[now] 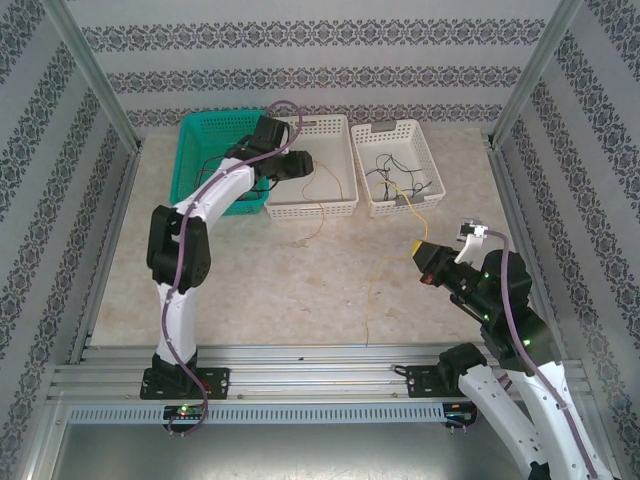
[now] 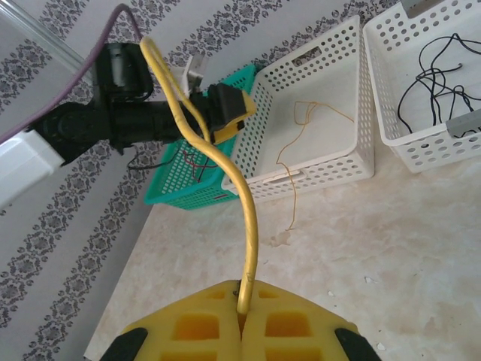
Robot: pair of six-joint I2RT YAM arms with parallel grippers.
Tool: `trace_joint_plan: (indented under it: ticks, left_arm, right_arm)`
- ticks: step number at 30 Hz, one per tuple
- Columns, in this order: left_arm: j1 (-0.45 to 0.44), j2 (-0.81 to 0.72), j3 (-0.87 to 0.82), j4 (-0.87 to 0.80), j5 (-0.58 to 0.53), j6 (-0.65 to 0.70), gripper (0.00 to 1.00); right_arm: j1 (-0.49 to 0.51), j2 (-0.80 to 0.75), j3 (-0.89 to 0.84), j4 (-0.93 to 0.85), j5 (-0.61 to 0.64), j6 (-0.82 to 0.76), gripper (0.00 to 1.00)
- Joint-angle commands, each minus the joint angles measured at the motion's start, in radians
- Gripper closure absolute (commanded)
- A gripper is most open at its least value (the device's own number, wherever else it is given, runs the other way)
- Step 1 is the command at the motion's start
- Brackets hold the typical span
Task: Untangle the cables
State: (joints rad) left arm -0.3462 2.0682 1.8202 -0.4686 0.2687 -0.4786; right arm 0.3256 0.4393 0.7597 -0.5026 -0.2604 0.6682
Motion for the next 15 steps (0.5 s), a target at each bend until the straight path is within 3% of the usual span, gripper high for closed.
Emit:
trace_joint_plan:
  ticks: [1, 8, 15]
  left_arm:
    - [-0.045, -0.166, -0.184, 0.091, 0.011, -0.051, 0.36]
    - [-0.169, -0.407, -0.628, 0.321, -0.082, -0.128, 0.31]
    - [-0.284, -0.399, -0.726, 0.384, -0.173, -0.122, 0.30]
  right_arm:
    - [0.011, -0.017, 0.008, -0.012, 0.008, -0.038, 1.00]
    - [0.010, -0.035, -0.011, -0.025, 0.035, -0.060, 1.00]
    - [0.010, -0.042, -0.017, -0.028, 0.038, -0.060, 1.00]
